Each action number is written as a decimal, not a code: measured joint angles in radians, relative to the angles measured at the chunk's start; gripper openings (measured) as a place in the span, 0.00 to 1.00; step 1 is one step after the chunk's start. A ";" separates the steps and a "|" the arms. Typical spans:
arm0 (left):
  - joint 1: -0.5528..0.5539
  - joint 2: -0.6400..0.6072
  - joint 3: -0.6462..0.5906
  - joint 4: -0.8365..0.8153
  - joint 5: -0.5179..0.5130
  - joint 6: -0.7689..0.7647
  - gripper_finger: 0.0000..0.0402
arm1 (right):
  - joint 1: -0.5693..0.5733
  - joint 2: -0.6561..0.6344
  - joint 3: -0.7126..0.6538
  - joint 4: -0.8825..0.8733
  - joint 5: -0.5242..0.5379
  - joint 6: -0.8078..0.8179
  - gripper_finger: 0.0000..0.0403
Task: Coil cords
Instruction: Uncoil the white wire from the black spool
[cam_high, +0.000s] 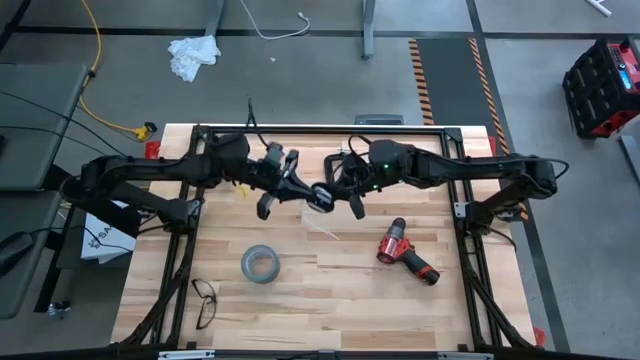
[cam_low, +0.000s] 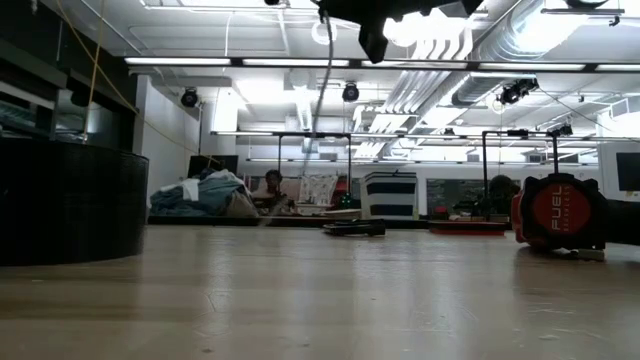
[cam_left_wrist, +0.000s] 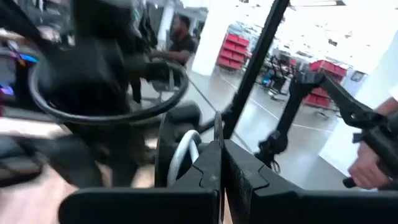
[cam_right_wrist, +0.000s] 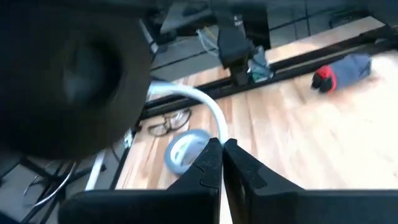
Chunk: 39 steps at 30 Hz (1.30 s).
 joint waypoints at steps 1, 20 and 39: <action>0.013 -0.007 0.007 -0.026 0.000 0.013 0.00 | 0.001 -0.004 0.000 -0.023 -0.006 0.000 0.00; 0.088 -0.107 0.055 -0.735 -0.127 0.262 0.00 | -0.019 -0.166 0.000 -0.195 0.054 -0.046 0.00; -0.052 -0.023 0.056 -0.258 -0.095 0.188 0.00 | -0.107 -0.165 0.000 -0.055 0.058 -0.054 0.00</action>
